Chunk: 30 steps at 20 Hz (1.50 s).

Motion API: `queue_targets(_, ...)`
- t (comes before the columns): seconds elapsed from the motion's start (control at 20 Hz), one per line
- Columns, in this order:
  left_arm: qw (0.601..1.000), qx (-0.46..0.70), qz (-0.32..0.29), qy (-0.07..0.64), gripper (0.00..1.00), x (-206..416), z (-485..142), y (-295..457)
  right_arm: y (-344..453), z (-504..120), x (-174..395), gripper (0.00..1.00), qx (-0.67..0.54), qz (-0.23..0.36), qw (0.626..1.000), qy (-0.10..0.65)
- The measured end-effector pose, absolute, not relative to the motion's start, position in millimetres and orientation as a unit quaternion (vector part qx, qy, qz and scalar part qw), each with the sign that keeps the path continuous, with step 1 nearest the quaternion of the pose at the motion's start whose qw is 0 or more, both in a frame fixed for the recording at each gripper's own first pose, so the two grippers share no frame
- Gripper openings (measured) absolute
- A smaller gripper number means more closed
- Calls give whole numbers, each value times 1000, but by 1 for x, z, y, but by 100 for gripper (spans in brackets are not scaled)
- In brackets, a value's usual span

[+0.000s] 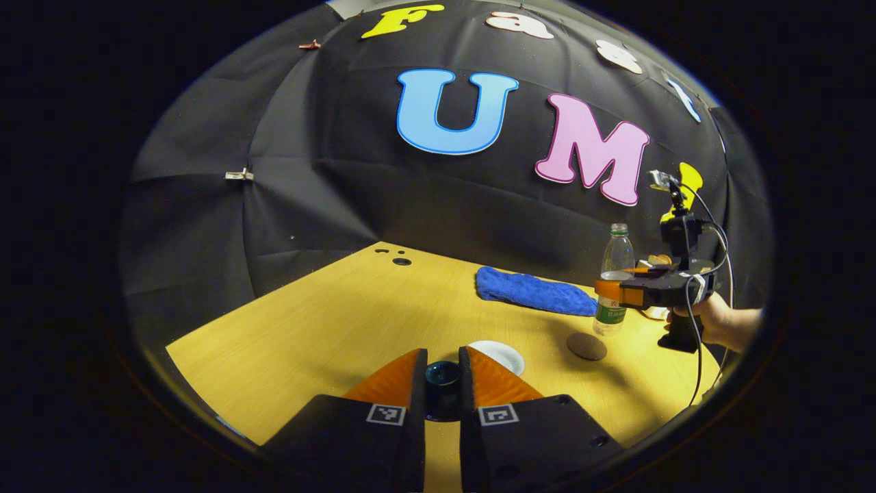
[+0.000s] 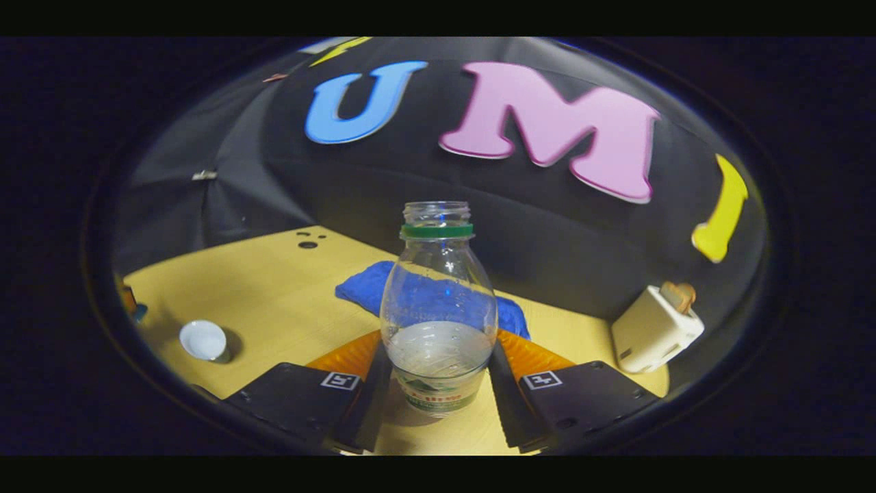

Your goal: Open the teacup lid with one hand, grasp the water bottle and pour water into the teacup with the other hand; after pouring, place the water bottle on the coaster and then close the teacup lid.

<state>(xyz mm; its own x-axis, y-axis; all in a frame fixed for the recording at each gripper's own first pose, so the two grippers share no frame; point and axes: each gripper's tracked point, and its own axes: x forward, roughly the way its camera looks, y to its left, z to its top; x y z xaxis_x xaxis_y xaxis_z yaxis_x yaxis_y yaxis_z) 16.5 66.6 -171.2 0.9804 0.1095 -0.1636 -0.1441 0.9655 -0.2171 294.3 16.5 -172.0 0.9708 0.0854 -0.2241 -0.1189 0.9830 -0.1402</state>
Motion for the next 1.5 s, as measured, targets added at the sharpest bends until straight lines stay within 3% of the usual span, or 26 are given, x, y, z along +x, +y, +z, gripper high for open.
queue_targets(0.15, 989, -115, 60, 69, 21, 28, -165, 56, 17, -189, 305, 71, -11, 74, 991, 112)
queue_targets(0.2, 990, -113, 53, 68, 24, 31, -165, 51, 18, -196, 305, 70, -3, 80, 990, 115)
queue_targets(0.25, 990, -112, 48, 67, 21, 34, -165, 46, 15, -195, 306, 71, 1, 82, 990, 112)
queue_targets(0.3, 991, -110, 45, 66, 24, 35, -166, 43, 16, -191, 307, 71, 2, 83, 991, 102)
queue_targets(0.75, 991, -107, 42, 69, 24, 38, -170, 20, 16, -190, 304, 71, 2, 109, 993, 45)
queue_targets(1.05, 992, -97, 50, 57, 24, 41, -158, 19, 7, -200, 297, 83, -19, 106, 992, 65)
queue_targets(1.1, 993, -94, 51, 54, 21, 41, -155, 20, 7, -199, 295, 89, -23, 106, 992, 66)
queue_targets(1.2, 994, -82, 54, 51, 24, 42, -150, 22, 11, -197, 289, 97, -20, 110, 991, 68)
queue_targets(1.35, 996, -53, 56, 48, 25, 48, -143, 24, 10, -203, 265, 98, -31, 122, 988, 91)
queue_targets(1.4, 996, -46, 52, 47, 21, 51, -142, 22, 8, -203, 255, 98, -41, 120, 988, 92)
queue_targets(1.5, 997, -38, 50, 51, 25, 58, -146, 20, 6, -203, 233, 98, -51, 123, 987, 95)
